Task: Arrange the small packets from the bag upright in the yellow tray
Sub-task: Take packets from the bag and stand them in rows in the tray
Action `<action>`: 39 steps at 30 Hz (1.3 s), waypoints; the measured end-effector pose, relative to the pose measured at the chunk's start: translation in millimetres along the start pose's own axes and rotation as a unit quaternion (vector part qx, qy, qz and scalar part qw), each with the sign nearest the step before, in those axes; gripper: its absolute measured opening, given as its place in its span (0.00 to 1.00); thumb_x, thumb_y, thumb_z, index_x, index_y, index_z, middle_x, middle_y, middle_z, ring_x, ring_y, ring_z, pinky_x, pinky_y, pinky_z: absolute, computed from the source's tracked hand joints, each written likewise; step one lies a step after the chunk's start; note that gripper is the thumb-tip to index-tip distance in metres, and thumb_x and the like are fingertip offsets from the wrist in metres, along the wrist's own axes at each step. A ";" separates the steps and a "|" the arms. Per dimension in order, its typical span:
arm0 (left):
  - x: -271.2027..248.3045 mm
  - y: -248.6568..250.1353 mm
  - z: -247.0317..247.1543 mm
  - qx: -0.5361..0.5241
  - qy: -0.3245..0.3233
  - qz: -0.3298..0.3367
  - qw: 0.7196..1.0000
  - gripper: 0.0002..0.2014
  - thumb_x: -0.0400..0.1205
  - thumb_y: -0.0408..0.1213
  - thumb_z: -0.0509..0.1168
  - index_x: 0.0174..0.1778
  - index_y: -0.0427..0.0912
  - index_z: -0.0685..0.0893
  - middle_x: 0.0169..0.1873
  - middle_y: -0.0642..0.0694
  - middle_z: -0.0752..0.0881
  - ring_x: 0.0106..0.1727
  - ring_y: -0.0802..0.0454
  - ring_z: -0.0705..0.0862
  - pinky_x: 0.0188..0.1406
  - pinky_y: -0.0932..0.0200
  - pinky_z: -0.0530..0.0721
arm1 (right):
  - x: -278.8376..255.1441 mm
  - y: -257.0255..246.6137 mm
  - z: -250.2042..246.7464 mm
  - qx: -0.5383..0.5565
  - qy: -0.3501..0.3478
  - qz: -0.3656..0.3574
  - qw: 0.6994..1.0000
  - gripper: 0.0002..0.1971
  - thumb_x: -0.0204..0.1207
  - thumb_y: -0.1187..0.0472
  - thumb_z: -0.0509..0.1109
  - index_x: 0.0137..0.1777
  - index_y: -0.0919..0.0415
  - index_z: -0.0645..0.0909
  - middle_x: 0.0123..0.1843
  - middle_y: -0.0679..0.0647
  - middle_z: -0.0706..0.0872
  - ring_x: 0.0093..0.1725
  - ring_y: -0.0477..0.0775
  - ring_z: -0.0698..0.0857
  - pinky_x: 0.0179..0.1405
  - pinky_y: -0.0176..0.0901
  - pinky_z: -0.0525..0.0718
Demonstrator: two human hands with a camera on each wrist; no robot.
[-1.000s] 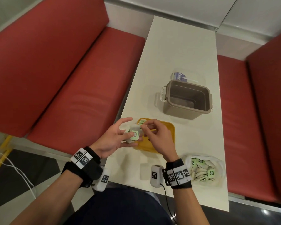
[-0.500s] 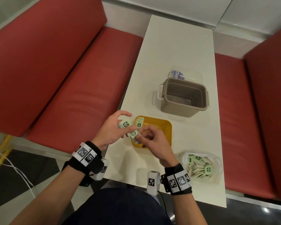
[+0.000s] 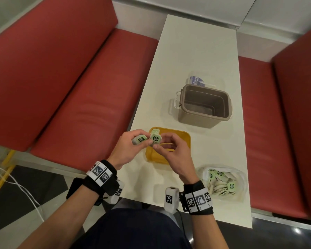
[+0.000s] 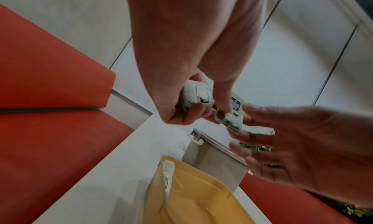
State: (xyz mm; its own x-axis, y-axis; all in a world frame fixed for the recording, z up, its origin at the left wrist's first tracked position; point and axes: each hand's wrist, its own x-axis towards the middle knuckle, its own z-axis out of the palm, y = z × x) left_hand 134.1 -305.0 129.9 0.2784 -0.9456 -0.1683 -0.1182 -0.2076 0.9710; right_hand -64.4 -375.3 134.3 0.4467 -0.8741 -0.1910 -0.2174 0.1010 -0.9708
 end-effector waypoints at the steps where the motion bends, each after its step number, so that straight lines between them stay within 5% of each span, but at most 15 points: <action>1: 1.3 -4.1 1.4 0.002 0.009 -0.003 1.000 0.04 0.83 0.41 0.81 0.52 0.50 0.95 0.48 0.50 0.95 0.46 0.56 0.90 0.48 0.58 0.87 | 1.5 -1.4 -2.2 -0.024 0.004 -0.011 1.000 0.16 0.76 0.50 0.89 0.60 0.49 0.90 0.54 0.45 0.95 0.52 0.48 0.94 0.54 0.45 0.93; 4: 4.4 -13.0 8.8 0.005 0.012 -0.008 1.000 0.05 0.83 0.42 0.81 0.52 0.51 0.95 0.49 0.51 0.95 0.47 0.56 0.90 0.49 0.57 0.87 | 7.7 2.1 -6.1 -0.106 0.004 -0.046 0.993 0.09 0.78 0.50 0.87 0.52 0.48 0.91 0.48 0.41 0.95 0.49 0.44 0.93 0.51 0.40 0.90; 9: 6.7 -33.1 14.3 0.075 0.069 -0.055 0.993 0.05 0.84 0.42 0.80 0.52 0.51 0.92 0.49 0.52 0.94 0.49 0.55 0.89 0.41 0.71 0.83 | 33.4 36.0 -14.7 -0.206 0.046 -0.011 0.978 0.06 0.78 0.56 0.86 0.48 0.48 0.90 0.41 0.41 0.92 0.43 0.39 0.89 0.44 0.32 0.83; 13: 6.5 -63.2 17.6 0.126 0.082 -0.115 0.982 0.06 0.83 0.45 0.79 0.51 0.54 0.89 0.44 0.51 0.92 0.46 0.47 0.90 0.43 0.49 0.89 | 61.9 62.1 -12.1 -0.256 0.048 0.052 0.964 0.07 0.79 0.56 0.85 0.51 0.49 0.90 0.44 0.43 0.93 0.46 0.40 0.90 0.48 0.41 0.89; 20: 9.5 -81.6 31.4 0.170 0.058 -0.149 0.972 0.11 0.84 0.41 0.78 0.60 0.49 0.87 0.56 0.49 0.90 0.52 0.48 0.88 0.47 0.56 0.81 | 97.9 89.8 19.7 -0.269 -0.004 0.138 0.953 0.09 0.75 0.53 0.89 0.50 0.49 0.92 0.43 0.46 0.93 0.48 0.50 0.92 0.55 0.48 0.91; 26: 7.4 -79.9 29.9 0.155 0.039 -0.150 0.976 0.10 0.84 0.41 0.78 0.59 0.50 0.86 0.53 0.47 0.91 0.48 0.42 0.90 0.47 0.50 0.89 | 99.8 92.6 30.6 -0.292 0.020 0.160 0.943 0.07 0.80 0.55 0.84 0.55 0.51 0.91 0.47 0.49 0.94 0.49 0.51 0.91 0.47 0.42 0.83; 30: 2.6 -75.9 22.2 0.127 0.050 -0.171 0.976 0.16 0.85 0.44 0.76 0.65 0.51 0.80 0.56 0.50 0.88 0.48 0.49 0.89 0.45 0.53 0.87 | 94.6 95.2 37.1 -0.310 0.055 0.145 0.938 0.07 0.81 0.57 0.80 0.55 0.50 0.87 0.47 0.49 0.94 0.48 0.52 0.91 0.44 0.43 0.80; 35: -1.3 -70.1 7.2 0.033 0.040 -0.195 0.979 0.13 0.85 0.32 0.72 0.60 0.43 0.76 0.53 0.40 0.93 0.46 0.50 0.91 0.52 0.46 0.91 | 92.6 95.0 35.9 -0.288 0.055 0.142 0.945 0.10 0.80 0.60 0.82 0.55 0.52 0.84 0.45 0.46 0.93 0.48 0.51 0.91 0.46 0.44 0.83; 39: -4.1 -62.7 -9.1 0.046 0.020 -0.148 0.988 0.08 0.83 0.24 0.70 0.52 0.41 0.86 0.46 0.43 0.94 0.47 0.45 0.95 0.60 0.38 0.93 | 92.1 96.8 31.9 -0.260 0.059 0.142 0.953 0.15 0.76 0.58 0.86 0.53 0.50 0.82 0.42 0.45 0.92 0.47 0.48 0.91 0.52 0.51 0.91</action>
State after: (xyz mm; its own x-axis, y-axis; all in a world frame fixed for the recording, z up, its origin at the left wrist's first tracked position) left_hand 149.1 -285.9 71.2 0.3506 -0.8300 -0.4339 -0.1124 -0.4972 0.8603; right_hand -16.6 -430.9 18.1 0.2116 -0.8970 -0.3881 -0.7303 0.1189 -0.6728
